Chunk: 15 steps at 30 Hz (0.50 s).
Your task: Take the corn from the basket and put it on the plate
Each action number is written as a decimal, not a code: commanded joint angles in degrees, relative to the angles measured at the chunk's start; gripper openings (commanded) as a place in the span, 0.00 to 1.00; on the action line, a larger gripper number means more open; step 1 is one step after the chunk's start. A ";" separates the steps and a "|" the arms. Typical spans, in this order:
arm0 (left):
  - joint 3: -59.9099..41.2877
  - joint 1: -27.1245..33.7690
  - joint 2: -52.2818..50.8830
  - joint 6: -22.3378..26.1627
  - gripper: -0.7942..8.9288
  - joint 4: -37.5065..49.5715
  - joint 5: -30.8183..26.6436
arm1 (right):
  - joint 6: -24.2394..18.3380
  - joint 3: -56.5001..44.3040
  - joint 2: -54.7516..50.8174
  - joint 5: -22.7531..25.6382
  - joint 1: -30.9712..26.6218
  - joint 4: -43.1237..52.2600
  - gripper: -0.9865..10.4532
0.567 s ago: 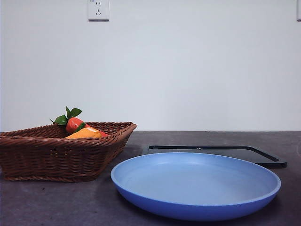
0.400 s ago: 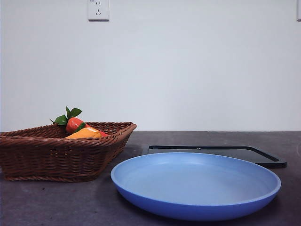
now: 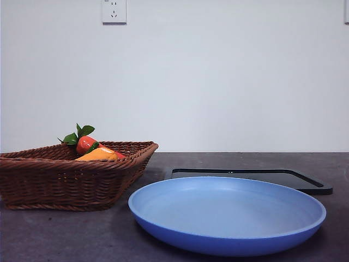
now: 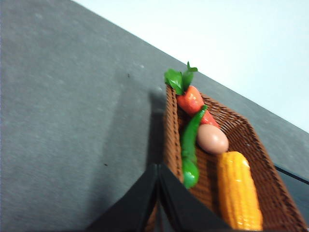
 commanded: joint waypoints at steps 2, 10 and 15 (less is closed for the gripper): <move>4.48 0.15 0.50 -1.16 0.09 -1.64 1.18 | 7.54 3.56 0.02 -0.07 -0.02 -1.18 0.09; 14.69 0.15 6.38 1.14 0.09 -4.15 7.06 | 7.04 14.05 6.16 -1.84 -0.02 -4.46 0.09; 21.75 0.15 13.03 7.30 0.09 -9.46 10.14 | 2.03 22.64 14.03 -7.58 0.00 -11.28 0.09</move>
